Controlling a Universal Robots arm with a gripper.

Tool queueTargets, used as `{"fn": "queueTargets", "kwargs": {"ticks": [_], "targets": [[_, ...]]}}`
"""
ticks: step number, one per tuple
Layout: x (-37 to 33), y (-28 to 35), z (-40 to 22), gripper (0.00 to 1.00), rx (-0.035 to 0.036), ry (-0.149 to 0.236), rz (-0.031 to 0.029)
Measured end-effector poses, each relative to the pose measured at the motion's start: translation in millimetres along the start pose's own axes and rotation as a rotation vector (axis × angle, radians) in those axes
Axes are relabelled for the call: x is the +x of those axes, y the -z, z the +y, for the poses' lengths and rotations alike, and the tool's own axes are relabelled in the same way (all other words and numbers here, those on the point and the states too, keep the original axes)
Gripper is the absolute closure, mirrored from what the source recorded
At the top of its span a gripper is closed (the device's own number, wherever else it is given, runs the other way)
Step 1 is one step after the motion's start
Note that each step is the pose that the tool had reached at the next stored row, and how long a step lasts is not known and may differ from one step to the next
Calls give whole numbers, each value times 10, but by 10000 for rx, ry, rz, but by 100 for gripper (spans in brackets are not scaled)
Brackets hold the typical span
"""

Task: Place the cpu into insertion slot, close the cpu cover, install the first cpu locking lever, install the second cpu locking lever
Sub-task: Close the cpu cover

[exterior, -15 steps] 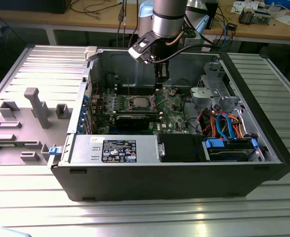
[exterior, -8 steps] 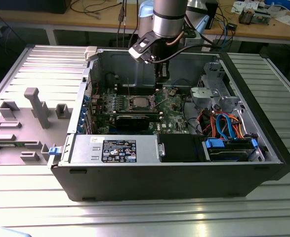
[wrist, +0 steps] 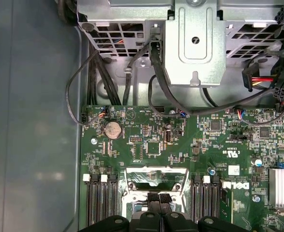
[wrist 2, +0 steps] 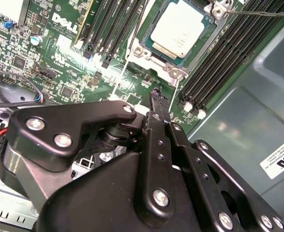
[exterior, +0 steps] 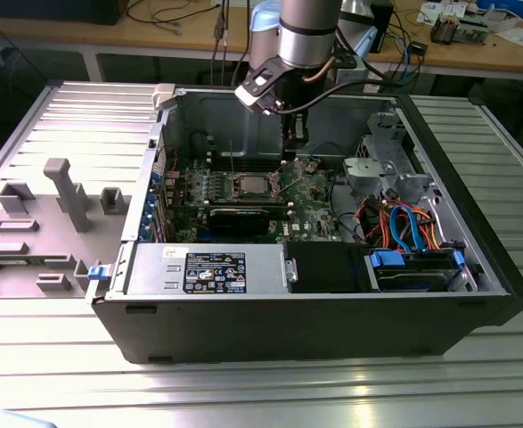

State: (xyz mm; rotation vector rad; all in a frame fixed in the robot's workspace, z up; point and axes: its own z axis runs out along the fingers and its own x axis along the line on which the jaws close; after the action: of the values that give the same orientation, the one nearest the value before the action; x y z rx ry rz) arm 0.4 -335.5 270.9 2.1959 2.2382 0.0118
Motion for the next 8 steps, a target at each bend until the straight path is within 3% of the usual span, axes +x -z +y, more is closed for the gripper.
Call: {"fn": "queueTargets", "kwargs": {"ticks": [8], "targets": [[-1, -1, 61, 89, 0, 0, 0]]}}
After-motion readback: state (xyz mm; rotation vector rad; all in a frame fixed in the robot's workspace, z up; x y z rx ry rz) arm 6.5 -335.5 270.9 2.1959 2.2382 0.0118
